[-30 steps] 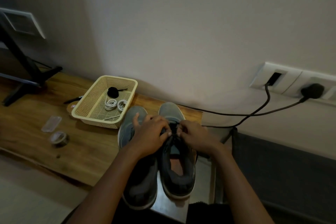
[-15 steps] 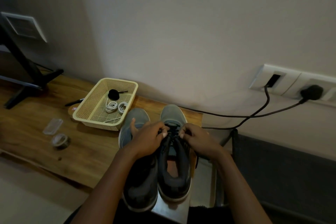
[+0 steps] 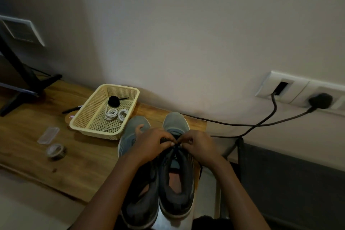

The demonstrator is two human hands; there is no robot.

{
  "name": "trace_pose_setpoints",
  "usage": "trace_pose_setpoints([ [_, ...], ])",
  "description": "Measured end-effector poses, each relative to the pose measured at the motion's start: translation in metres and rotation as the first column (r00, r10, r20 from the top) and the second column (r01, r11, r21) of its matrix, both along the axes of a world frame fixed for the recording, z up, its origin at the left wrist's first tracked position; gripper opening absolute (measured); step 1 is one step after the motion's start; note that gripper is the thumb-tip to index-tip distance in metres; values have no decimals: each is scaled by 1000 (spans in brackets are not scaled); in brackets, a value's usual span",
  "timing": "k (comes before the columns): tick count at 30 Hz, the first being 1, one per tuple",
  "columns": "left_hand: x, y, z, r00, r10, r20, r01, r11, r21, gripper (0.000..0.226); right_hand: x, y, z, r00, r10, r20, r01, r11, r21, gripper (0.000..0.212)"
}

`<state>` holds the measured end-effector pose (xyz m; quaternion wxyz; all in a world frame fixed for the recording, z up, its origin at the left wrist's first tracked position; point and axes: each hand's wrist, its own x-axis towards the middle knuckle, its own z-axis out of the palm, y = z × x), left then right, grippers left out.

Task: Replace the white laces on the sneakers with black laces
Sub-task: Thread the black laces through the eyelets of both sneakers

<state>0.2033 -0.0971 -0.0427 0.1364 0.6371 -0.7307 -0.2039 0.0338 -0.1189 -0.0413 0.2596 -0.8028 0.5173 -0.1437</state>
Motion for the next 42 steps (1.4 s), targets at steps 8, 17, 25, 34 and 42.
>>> trace_pose_setpoints([
  [8,-5,-2,-2,1000,-17,7,16,995,102,7,2,1,-10,1000,7,6,-7,1000,14,3],
  [17,-6,1,0,998,-46,46,37,981,188,15,-4,2,-14,991,-71,115,60,993,98,17],
  [25,-2,1,-3,1000,14,-23,-10,986,167,13,-11,0,-14,979,-103,176,72,982,173,27],
  [34,3,-7,-4,1000,9,-2,-9,1000,-23,22,2,-15,-10,999,-5,54,3,999,32,17],
  [42,-2,-14,-9,998,-57,26,57,998,18,8,7,-12,-18,1000,24,-13,-23,997,68,12],
])
